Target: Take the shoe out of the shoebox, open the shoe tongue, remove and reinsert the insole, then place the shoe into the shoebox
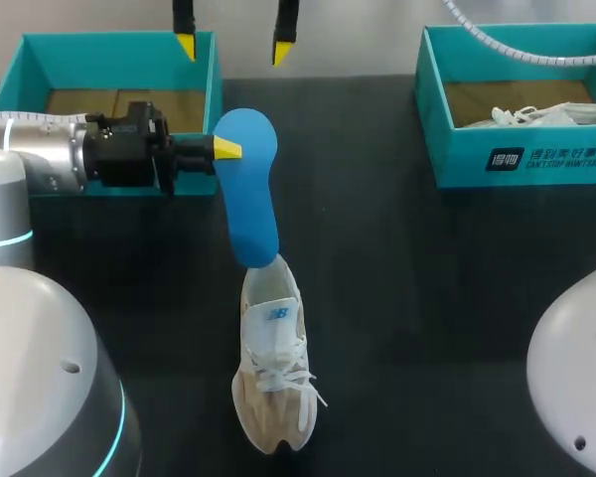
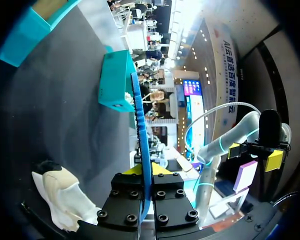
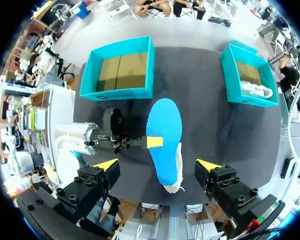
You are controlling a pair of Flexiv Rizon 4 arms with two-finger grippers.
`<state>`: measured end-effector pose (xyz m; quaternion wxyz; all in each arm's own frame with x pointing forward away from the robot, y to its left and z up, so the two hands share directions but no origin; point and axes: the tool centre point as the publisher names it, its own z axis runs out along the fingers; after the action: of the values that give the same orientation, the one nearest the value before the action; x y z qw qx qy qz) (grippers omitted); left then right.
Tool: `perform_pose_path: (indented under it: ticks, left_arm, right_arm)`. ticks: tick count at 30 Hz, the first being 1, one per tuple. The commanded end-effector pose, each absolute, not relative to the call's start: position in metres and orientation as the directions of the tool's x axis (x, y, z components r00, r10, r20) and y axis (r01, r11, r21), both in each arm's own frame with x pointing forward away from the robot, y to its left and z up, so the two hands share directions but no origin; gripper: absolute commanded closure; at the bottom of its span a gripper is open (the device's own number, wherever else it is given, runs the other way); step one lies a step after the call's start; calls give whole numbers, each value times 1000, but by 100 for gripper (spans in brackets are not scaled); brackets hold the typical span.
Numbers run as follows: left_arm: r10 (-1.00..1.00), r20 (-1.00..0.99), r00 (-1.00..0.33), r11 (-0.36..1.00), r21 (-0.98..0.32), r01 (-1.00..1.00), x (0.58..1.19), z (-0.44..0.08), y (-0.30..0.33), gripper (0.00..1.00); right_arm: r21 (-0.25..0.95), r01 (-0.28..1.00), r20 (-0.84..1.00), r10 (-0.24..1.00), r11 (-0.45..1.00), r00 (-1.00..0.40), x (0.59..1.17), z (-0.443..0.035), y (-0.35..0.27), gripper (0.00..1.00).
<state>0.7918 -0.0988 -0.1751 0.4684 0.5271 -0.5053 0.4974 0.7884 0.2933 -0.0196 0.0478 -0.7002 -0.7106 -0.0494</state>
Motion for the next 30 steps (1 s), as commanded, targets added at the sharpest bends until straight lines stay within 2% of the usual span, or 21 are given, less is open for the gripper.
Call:
perform_pose_path:
  ticks: [1,10,17,24,30]
  left_arm:
    - [-69,998,-6,-52,-9,-999,791,-174,-98,100]
    - [-69,998,-6,-52,-9,-999,791,-174,-98,100]
    - [-69,998,-6,-52,-9,-999,791,-174,-98,100]
    - [-69,998,-6,-52,-9,-999,791,-174,-98,100]
    - [-69,998,-6,-52,-9,-999,791,-174,-98,100]
  right_arm:
    - [24,1000,333,943,-6,-2,784,-29,264,0]
    - [14,997,537,842,-71,52,789,-33,236,0]
    - [-60,995,695,712,-83,101,799,-41,222,0]
    - [-63,992,795,596,-107,115,801,-58,210,0]
    - [-91,990,884,448,-104,129,802,-70,200,0]
